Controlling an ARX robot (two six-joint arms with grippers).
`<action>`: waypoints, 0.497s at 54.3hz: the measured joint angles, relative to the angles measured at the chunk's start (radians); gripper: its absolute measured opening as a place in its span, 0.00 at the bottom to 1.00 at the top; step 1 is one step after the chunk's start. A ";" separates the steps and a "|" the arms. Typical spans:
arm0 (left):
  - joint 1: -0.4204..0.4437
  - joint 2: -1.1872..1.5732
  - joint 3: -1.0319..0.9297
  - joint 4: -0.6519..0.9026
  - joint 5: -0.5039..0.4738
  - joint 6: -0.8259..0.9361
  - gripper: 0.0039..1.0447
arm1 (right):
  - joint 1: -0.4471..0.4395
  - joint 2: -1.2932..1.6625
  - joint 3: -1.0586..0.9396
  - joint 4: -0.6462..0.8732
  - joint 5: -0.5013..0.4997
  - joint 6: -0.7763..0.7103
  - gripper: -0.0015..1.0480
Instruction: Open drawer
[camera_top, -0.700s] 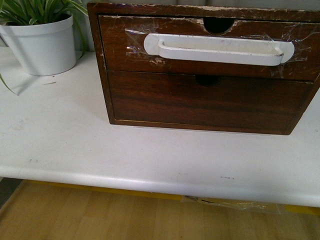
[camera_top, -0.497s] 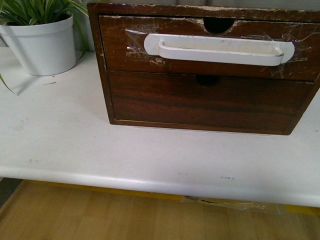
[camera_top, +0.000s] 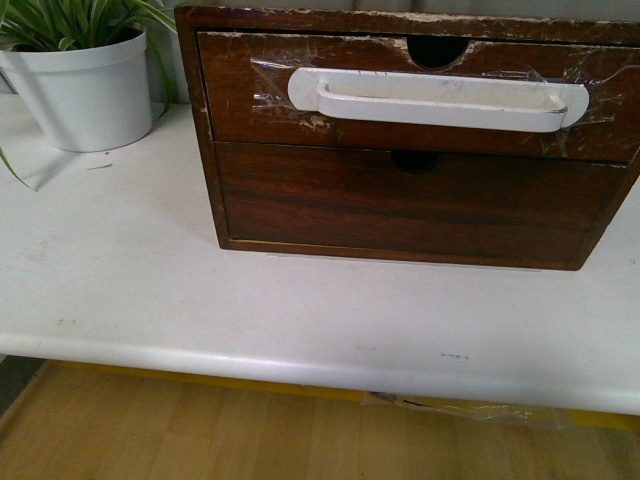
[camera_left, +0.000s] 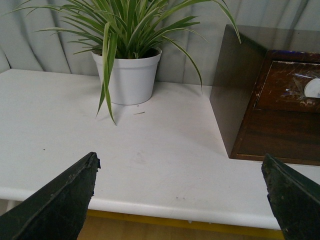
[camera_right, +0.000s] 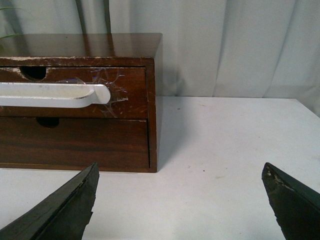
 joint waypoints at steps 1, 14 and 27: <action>0.000 0.000 0.000 0.000 0.000 0.000 0.94 | 0.000 0.000 0.000 0.000 0.000 0.000 0.91; 0.000 0.000 0.000 0.000 0.000 0.000 0.94 | 0.000 0.000 0.000 0.000 0.000 0.000 0.91; 0.000 0.000 0.000 0.000 0.000 0.000 0.94 | 0.000 0.000 0.000 0.000 0.000 0.000 0.91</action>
